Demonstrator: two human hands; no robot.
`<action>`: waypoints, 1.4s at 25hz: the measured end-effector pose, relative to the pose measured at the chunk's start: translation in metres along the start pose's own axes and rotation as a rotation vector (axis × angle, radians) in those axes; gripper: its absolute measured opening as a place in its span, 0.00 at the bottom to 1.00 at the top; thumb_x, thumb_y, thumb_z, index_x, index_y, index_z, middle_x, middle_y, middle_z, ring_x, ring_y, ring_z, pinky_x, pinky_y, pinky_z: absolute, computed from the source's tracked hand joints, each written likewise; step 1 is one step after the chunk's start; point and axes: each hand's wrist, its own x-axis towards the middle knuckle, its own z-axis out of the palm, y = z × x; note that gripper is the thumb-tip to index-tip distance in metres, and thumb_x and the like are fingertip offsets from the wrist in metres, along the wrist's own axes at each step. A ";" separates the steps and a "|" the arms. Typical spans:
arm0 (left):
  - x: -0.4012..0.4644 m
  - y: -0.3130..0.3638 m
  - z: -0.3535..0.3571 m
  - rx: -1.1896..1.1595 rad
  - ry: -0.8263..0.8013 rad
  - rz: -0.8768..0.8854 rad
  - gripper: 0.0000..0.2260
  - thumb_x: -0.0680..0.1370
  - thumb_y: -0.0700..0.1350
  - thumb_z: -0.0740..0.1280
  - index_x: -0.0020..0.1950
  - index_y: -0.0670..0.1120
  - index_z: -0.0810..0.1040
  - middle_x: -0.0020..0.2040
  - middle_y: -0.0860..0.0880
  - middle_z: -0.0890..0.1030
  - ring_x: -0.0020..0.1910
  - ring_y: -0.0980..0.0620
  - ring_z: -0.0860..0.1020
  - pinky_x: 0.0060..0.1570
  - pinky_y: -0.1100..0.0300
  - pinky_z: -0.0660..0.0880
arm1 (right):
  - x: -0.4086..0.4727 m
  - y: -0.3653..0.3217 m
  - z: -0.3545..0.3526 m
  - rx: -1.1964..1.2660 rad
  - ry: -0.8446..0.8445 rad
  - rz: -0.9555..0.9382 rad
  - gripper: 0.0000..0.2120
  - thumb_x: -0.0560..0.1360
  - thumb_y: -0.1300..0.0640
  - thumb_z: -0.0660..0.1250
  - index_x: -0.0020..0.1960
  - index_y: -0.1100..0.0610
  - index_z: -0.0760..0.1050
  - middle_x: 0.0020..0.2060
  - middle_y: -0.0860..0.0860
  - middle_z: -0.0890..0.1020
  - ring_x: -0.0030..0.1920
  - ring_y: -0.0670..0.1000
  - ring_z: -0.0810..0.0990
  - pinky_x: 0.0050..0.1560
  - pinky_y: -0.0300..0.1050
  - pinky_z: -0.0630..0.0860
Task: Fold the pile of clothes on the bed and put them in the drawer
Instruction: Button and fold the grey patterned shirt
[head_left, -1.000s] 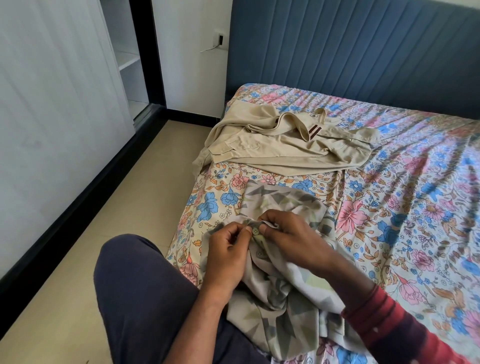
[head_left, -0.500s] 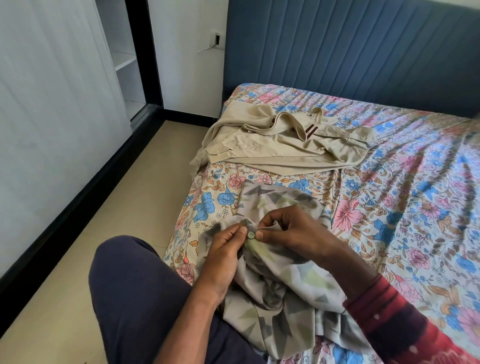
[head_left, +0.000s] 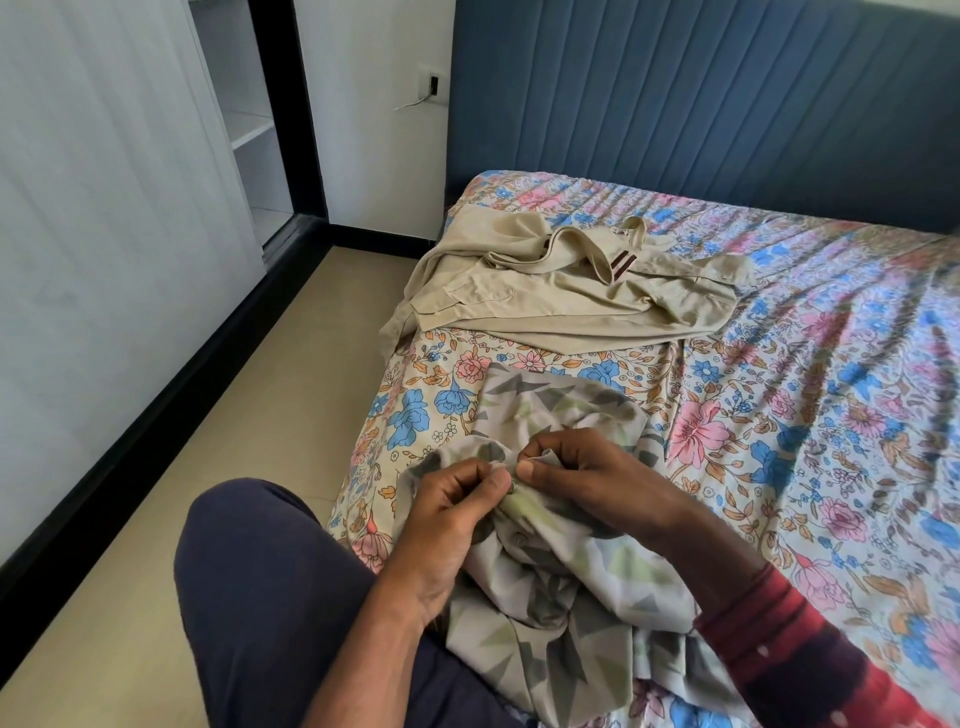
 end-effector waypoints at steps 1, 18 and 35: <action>-0.001 0.000 -0.001 0.003 -0.017 0.014 0.13 0.76 0.45 0.73 0.48 0.34 0.81 0.46 0.35 0.80 0.49 0.41 0.77 0.52 0.48 0.74 | 0.001 0.000 0.000 0.022 0.002 -0.004 0.10 0.82 0.55 0.68 0.49 0.62 0.79 0.23 0.45 0.68 0.21 0.42 0.62 0.22 0.34 0.59; -0.010 0.001 -0.012 0.558 0.455 -0.094 0.08 0.72 0.42 0.77 0.35 0.46 0.81 0.33 0.49 0.81 0.35 0.51 0.77 0.41 0.53 0.73 | -0.021 0.011 -0.026 -0.368 0.545 0.105 0.27 0.71 0.25 0.67 0.46 0.50 0.77 0.36 0.45 0.82 0.37 0.49 0.82 0.42 0.50 0.79; 0.032 0.034 0.020 0.797 0.151 -0.158 0.15 0.75 0.52 0.76 0.59 0.52 0.78 0.49 0.50 0.81 0.48 0.50 0.81 0.45 0.58 0.78 | -0.041 -0.014 -0.029 0.596 0.189 -0.041 0.24 0.69 0.83 0.55 0.49 0.66 0.84 0.47 0.64 0.86 0.46 0.56 0.86 0.44 0.43 0.83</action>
